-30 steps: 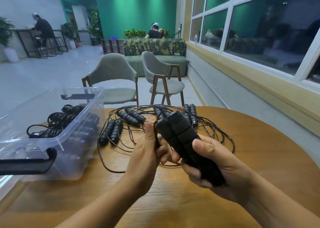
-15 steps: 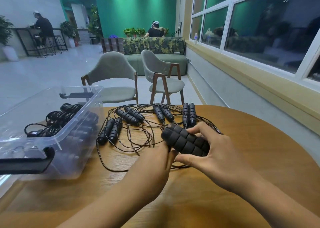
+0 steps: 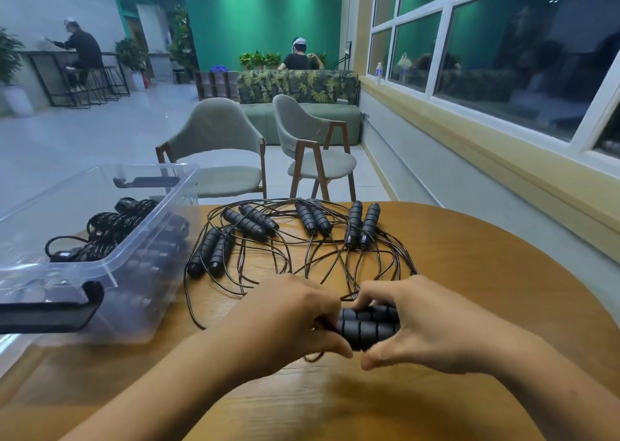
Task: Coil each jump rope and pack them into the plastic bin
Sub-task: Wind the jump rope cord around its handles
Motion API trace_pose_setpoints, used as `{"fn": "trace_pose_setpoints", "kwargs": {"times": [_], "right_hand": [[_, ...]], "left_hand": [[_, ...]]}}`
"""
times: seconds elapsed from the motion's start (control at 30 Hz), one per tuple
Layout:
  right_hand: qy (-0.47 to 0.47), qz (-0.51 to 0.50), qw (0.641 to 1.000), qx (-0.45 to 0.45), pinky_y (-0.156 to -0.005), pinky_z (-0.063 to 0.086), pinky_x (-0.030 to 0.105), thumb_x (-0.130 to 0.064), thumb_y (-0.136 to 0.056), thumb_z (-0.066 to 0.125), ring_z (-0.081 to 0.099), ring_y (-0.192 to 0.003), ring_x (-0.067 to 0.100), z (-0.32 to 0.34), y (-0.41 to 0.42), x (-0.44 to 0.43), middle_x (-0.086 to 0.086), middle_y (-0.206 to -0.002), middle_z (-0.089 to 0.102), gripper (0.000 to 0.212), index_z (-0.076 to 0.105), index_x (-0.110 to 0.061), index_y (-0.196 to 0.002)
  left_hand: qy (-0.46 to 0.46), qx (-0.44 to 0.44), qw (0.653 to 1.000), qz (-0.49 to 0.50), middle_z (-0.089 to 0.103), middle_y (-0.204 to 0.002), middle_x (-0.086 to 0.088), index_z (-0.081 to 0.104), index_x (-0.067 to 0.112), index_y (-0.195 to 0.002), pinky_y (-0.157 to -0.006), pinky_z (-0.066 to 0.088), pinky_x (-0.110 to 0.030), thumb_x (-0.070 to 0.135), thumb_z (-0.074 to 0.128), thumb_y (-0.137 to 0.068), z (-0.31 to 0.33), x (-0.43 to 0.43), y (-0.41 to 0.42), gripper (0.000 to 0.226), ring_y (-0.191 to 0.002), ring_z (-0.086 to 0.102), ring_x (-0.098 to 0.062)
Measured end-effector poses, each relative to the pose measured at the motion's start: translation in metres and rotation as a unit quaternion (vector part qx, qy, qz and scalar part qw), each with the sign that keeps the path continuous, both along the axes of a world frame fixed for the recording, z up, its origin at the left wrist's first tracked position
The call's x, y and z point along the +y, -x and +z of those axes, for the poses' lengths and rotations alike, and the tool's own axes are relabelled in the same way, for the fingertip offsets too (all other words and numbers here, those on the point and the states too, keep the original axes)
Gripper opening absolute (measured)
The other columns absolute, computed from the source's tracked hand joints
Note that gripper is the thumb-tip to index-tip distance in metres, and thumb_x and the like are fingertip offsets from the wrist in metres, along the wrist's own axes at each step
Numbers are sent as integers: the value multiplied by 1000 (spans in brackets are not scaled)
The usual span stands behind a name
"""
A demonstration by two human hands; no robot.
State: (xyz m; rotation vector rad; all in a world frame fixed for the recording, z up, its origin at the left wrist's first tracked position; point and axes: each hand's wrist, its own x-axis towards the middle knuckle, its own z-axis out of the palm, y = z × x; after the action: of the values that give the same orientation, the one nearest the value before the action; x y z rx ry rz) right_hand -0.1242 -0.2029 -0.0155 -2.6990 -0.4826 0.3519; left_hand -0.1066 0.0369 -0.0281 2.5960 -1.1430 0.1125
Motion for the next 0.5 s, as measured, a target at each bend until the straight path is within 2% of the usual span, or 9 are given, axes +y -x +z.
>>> {"fn": "trace_pose_setpoints", "kwargs": {"times": [0.07, 0.17, 0.23, 0.3, 0.37, 0.43, 0.47, 0.5], "right_hand": [[-39, 31, 997, 60, -86, 61, 40, -62, -69, 94, 69, -93, 5, 4, -1, -4, -17, -105, 71, 56, 65, -49, -115], [-125, 72, 981, 131, -88, 61, 41, -46, -74, 98, 72, -96, 12, 12, -1, -8, -11, -110, 74, 51, 70, -43, -117], [-175, 93, 966, 164, -84, 57, 36, -33, -78, 97, 72, -98, 15, 15, 1, -7, -7, -113, 75, 49, 71, -37, -119], [-220, 101, 953, 183, -88, 55, 35, -23, -80, 96, 73, -104, 18, 15, 2, -7, -2, -118, 76, 48, 71, -32, -120], [-263, 105, 938, 200, -92, 58, 39, -12, -83, 93, 75, -107, 22, 13, 2, -8, 7, -123, 76, 51, 67, -25, -125], [-318, 96, 914, 232, -83, 60, 27, 4, -86, 86, 76, -95, 13, 14, 4, -6, 12, -122, 76, 61, 57, -20, -134], [-341, 93, 904, 241, -78, 58, 20, 8, -86, 82, 76, -91, 10, 14, 6, -4, 10, -119, 77, 68, 51, -21, -139], [-359, 89, 898, 237, -78, 58, 19, 8, -87, 81, 77, -92, 10, 14, 7, -3, 6, -118, 78, 74, 47, -25, -143]], "left_hand": [[63, 64, 996, -24, 57, -72, 12, 58, 34, -75, -57, 34, -14, 57, 83, -79, 2, 3, 0, 34, -69, 52, -6], [155, 182, 970, -36, 59, -71, 3, 64, 26, -72, -55, 34, -19, 43, 94, -71, 9, 8, 1, 34, -64, 49, -9], [194, 245, 949, -49, 55, -67, 7, 62, 27, -72, -55, 33, -19, 31, 94, -72, 11, 9, 0, 33, -63, 46, -7], [234, 295, 924, -65, 51, -66, 7, 61, 22, -75, -54, 31, -18, 26, 91, -78, 11, 9, 0, 30, -61, 44, -8], [269, 319, 906, -75, 49, -67, -2, 61, 17, -76, -56, 33, -23, 35, 83, -84, 9, 8, -3, 29, -62, 43, -14], [294, 331, 893, -79, 51, -67, 0, 60, 22, -75, -67, 47, -37, 46, 73, -90, 8, 7, -5, 31, -64, 47, -19], [302, 332, 890, -79, 51, -67, 4, 58, 26, -74, -75, 50, -45, 52, 68, -93, 8, 6, -6, 33, -65, 48, -19], [308, 328, 890, -77, 51, -68, 8, 57, 30, -74, -77, 50, -47, 57, 63, -95, 9, 6, -7, 35, -65, 48, -17]]}}
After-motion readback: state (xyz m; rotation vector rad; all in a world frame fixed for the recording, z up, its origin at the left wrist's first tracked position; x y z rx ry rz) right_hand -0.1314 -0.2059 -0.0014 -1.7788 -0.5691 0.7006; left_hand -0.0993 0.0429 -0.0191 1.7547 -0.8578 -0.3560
